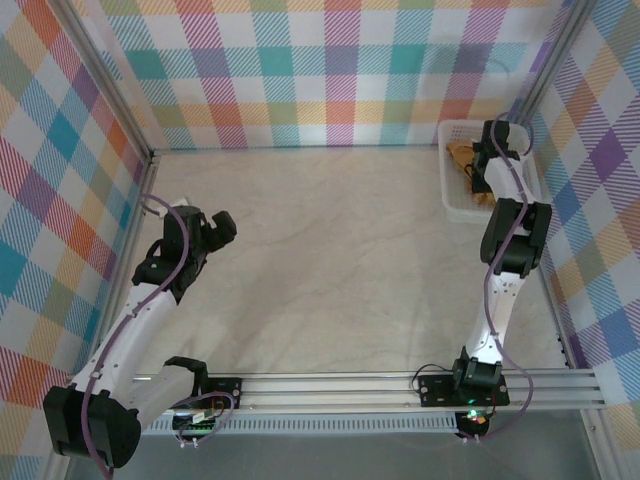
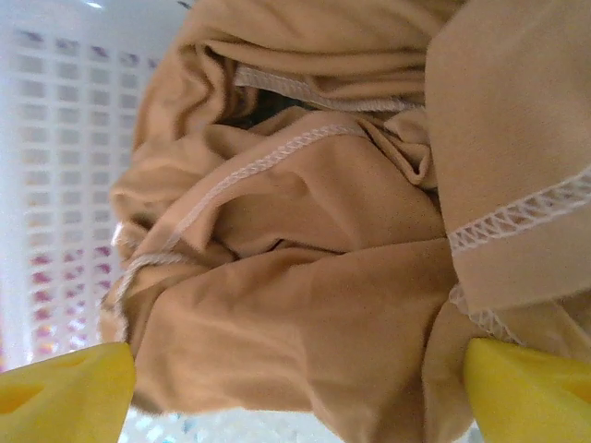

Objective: Fold the inside-out t-shirt

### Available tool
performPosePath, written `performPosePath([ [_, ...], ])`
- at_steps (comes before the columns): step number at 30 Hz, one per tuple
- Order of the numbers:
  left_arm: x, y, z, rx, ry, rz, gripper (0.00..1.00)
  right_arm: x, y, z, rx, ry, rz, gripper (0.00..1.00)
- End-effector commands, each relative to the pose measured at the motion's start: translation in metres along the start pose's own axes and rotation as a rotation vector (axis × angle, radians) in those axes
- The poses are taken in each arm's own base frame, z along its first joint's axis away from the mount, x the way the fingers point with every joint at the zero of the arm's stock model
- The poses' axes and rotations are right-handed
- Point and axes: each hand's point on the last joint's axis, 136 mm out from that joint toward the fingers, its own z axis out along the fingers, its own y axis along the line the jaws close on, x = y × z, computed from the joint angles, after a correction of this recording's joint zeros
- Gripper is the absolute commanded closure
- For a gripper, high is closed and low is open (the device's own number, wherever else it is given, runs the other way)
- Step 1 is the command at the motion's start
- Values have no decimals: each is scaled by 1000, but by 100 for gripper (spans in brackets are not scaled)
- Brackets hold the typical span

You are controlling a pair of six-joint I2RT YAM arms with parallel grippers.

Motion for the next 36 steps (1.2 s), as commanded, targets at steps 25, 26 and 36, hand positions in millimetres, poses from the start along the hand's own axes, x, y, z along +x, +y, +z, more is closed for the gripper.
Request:
performPosePath([
  [25,4,13,-18,-35,16,-184,13,65,6,-135,-268,-133,-277,100],
  [26,6,16,-20,-37,10,-189,13,63,9,-148,-284,-161,-304,100],
  [36,24,-6,-29,157,34,-125,10,62,28,-243,-433,-269,-381,100],
])
